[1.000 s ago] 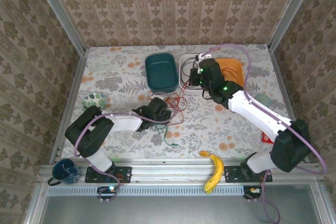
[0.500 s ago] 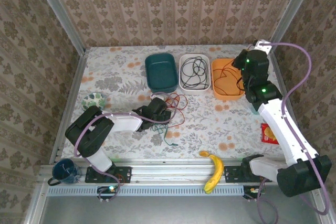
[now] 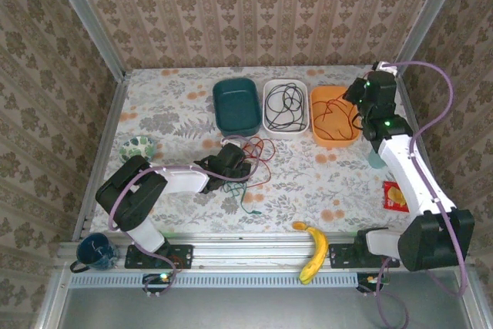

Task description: Untangle the cables

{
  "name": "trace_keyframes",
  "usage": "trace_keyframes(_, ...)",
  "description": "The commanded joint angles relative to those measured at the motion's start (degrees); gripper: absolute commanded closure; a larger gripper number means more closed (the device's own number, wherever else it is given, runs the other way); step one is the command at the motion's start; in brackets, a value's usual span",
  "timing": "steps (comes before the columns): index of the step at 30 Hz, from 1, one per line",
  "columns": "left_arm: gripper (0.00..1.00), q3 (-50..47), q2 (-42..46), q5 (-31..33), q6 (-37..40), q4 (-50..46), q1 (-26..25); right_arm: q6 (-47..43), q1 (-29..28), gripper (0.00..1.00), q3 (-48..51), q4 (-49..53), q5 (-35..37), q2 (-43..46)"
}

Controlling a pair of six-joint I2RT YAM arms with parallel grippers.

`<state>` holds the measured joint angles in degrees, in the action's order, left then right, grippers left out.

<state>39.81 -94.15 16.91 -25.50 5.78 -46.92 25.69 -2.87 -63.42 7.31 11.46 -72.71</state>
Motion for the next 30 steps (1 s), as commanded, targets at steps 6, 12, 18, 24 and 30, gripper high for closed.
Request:
trace_keyframes(6, 0.07, -0.7, -0.7, 1.7, -1.3, -0.8, -0.3, 0.0, 0.1, 1.0, -1.6, 1.5, -0.2, -7.9)
trace_keyframes(12, 0.07, -0.7, -0.6, 2.1, -1.4, -1.0, -0.5, 0.8, 0.1, 1.0, -5.6, 10.7, -2.0, -18.3)
trace_keyframes(18, 0.08, -1.2, 0.0, 2.9, -1.9, -1.0, -0.6, 2.3, 0.1, 1.0, -3.8, 12.5, -1.1, -22.2)
trace_keyframes(24, 0.07, -0.9, -0.3, 2.7, -1.7, -1.1, -0.6, 2.0, 0.1, 1.0, -5.1, 15.7, 1.6, -24.0)
trace_keyframes(30, 0.08, -0.7, -0.4, 2.8, -1.6, -1.3, -0.7, 1.8, 0.1, 1.0, -5.3, 14.9, 4.3, -23.9)
